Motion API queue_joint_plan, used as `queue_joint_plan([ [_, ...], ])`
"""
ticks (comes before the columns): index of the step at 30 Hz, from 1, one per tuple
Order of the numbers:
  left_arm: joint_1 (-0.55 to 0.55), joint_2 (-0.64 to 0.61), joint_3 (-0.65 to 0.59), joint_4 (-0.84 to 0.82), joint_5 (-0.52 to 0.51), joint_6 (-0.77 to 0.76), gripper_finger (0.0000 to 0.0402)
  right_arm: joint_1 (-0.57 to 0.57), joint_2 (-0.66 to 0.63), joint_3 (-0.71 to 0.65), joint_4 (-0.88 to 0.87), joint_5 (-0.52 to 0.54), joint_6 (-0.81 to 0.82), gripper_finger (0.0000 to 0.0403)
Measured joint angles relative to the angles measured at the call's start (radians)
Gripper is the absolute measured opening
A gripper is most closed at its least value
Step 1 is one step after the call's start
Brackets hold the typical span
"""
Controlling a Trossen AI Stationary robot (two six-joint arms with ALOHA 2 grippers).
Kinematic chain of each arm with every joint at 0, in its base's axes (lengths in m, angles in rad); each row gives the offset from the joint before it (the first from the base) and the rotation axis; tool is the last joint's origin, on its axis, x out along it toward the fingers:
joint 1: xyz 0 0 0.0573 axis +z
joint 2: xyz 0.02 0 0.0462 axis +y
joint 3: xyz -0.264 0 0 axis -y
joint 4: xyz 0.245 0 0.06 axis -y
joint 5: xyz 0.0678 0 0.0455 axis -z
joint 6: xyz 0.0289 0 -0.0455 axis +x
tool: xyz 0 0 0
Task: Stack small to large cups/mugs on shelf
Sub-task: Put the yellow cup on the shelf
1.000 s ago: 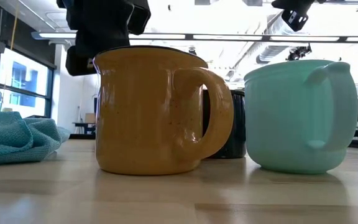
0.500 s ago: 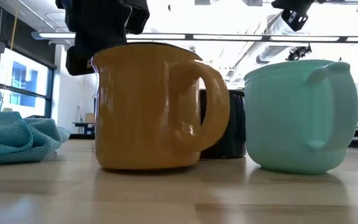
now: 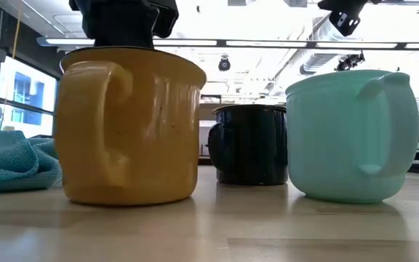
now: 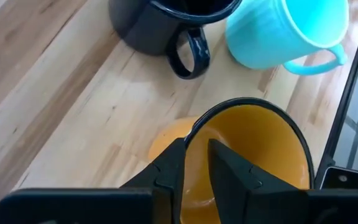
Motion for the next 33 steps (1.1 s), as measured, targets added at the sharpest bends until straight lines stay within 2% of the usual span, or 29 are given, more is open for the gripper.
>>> queue_joint_plan([
  [16,0.0,0.0,0.0,0.06,0.027,0.106,0.0063,0.0,0.0,0.0,-0.021,0.0,-0.019,0.0096],
  [23,-0.001,0.0,0.076,-0.03,-0.009,0.299,0.0063,0.0,0.0,0.0,-0.036,0.0,-0.01,0.0096],
  [27,0.0,-0.001,0.102,-0.138,-0.019,0.421,0.0063,0.0,0.0,0.0,-0.038,0.0,0.006,0.0096],
  [33,-0.001,-0.001,0.094,-0.181,-0.012,0.476,0.0063,0.0,0.0,0.0,-0.038,0.0,0.007,0.0096],
])
